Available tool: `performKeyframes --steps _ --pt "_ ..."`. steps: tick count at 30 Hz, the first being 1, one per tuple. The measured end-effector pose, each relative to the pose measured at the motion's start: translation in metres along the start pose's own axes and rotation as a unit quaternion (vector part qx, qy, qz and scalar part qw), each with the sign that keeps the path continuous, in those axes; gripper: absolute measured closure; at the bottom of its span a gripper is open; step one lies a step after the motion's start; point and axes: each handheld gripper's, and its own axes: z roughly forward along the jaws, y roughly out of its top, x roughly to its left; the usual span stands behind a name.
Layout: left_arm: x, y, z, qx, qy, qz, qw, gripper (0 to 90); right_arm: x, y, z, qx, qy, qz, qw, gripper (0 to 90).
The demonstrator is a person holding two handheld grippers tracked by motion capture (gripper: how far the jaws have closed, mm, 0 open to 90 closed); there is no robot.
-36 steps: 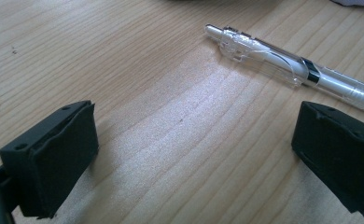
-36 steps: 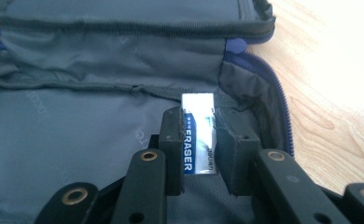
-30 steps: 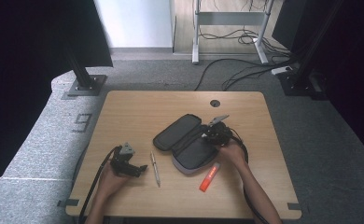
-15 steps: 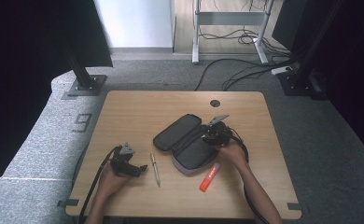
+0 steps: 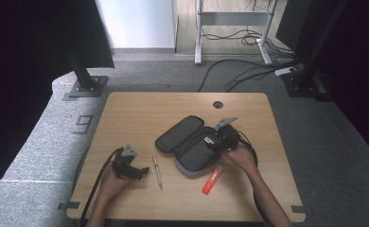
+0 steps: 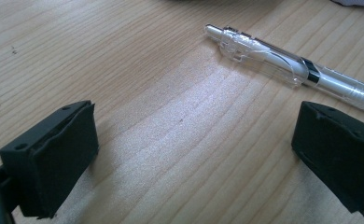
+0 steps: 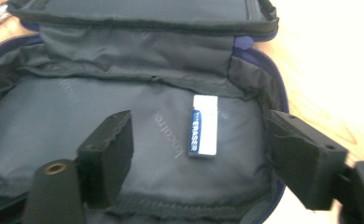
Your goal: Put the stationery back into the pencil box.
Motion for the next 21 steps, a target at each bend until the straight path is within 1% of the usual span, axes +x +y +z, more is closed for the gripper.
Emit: performKeyframes --steps 4,6,11,13,16,21 --pt "0.000 0.000 0.000 0.000 0.000 0.000 1.0000 0.2 0.002 -0.005 -0.004 0.006 0.011 -0.004 0.9999 15.6" --pt "0.000 0.000 0.000 0.000 0.000 0.000 1.0000 0.2 0.003 -0.008 -0.006 0.002 0.016 -0.004 0.9999 13.1" --pt "0.000 0.000 0.000 0.000 0.000 0.000 1.0000 0.2 0.004 -0.014 -0.012 -0.007 0.026 -0.004 0.9996 10.6" --pt "0.000 0.000 0.000 0.000 0.000 0.000 1.0000 0.2 0.005 -0.016 -0.014 -0.009 0.026 -0.004 0.9996 7.7" --pt "0.000 0.000 0.000 0.000 0.000 0.000 1.0000 0.2 0.008 -0.019 -0.017 -0.010 0.025 -0.010 0.9996 3.8" --pt "0.000 0.000 0.000 0.000 0.000 0.000 1.0000 0.2 0.013 -0.024 -0.021 -0.013 0.025 -0.017 0.9995 0.0"
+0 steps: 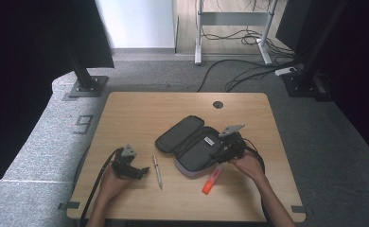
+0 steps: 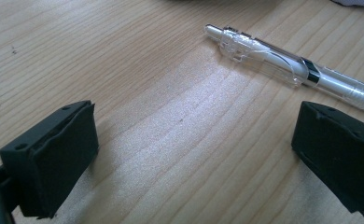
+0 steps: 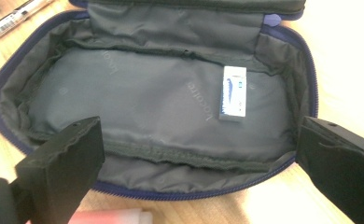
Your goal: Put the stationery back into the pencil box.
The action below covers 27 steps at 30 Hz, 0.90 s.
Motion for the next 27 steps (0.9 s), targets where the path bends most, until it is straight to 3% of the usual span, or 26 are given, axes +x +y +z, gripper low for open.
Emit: performKeyframes --steps 27 --pt "0.000 0.000 0.000 -0.001 0.000 -0.001 1.0000 0.2 0.032 -0.036 -0.008 -0.002 0.029 -0.024 0.9993 0.0"
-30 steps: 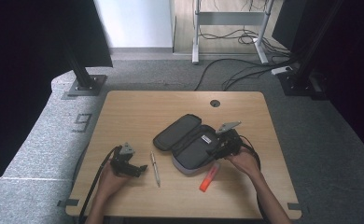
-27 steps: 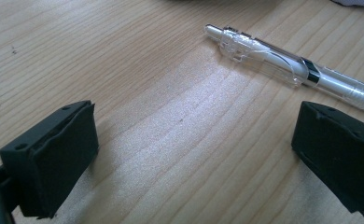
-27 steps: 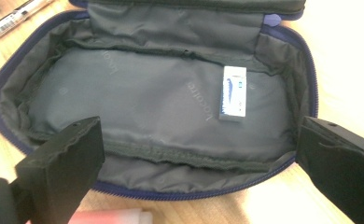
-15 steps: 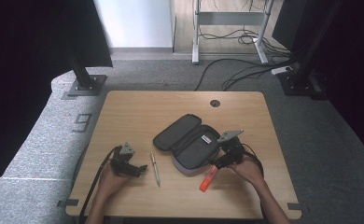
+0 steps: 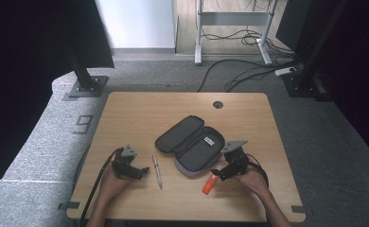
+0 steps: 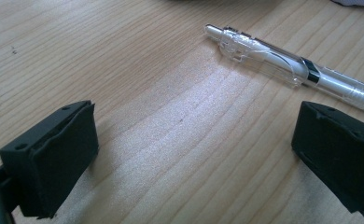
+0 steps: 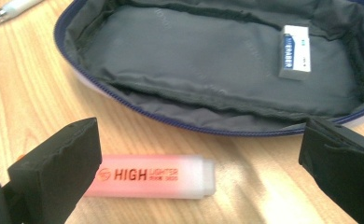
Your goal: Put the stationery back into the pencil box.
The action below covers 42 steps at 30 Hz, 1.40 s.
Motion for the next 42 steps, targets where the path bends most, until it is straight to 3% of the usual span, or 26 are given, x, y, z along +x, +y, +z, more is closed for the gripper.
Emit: performKeyframes --steps 14,30,42 --pt "0.000 0.000 0.000 0.000 0.000 0.000 1.0000 0.2 0.017 -0.013 0.005 0.001 0.027 -0.005 0.9996 0.0" --pt "0.000 0.000 0.000 0.000 0.000 -0.001 1.0000 0.2 0.046 -0.011 0.011 -0.003 0.065 -0.030 0.9974 0.5" --pt "0.000 0.000 0.000 0.000 0.000 -0.001 1.0000 0.2 0.047 -0.016 0.012 0.003 0.075 -0.029 0.9967 0.8"
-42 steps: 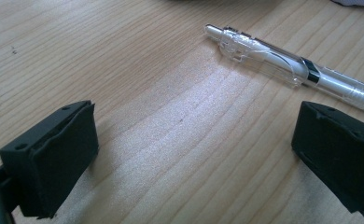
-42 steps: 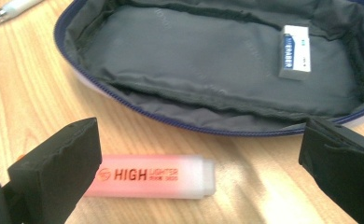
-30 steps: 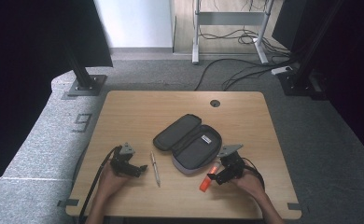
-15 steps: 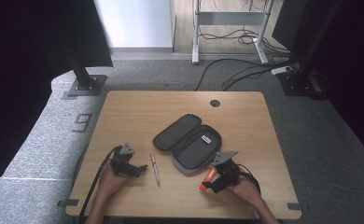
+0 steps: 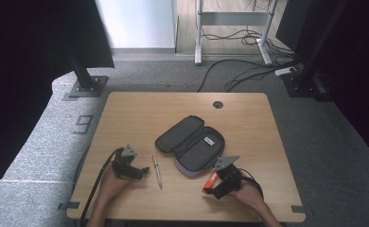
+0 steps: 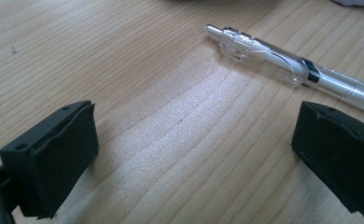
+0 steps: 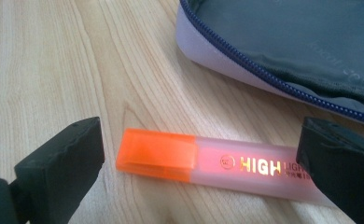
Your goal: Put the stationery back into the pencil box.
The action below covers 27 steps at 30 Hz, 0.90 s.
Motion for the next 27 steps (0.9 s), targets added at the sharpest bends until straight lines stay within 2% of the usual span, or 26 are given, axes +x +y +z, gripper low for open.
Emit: performKeyframes --steps 4,9,17,21,27 --pt "0.000 0.000 0.000 0.000 0.000 0.000 1.0000 0.2 0.000 -0.001 0.000 -0.005 0.005 0.004 1.0000 1.4" --pt "0.000 0.000 0.000 0.000 0.000 0.000 1.0000 0.2 0.005 0.000 0.002 -0.009 0.016 -0.002 0.9998 2.2" --pt "0.000 0.000 0.000 0.000 0.000 0.000 1.0000 0.2 0.011 0.002 0.009 -0.001 0.026 -0.011 0.9996 3.1" --pt "0.000 0.000 0.000 0.000 0.000 0.000 1.0000 0.2 0.012 0.000 0.011 0.006 0.026 -0.015 0.9995 3.3" --pt "0.000 0.000 0.000 0.000 0.000 0.000 1.0000 0.2 0.008 -0.006 0.003 0.008 0.020 -0.009 0.9997 4.4"
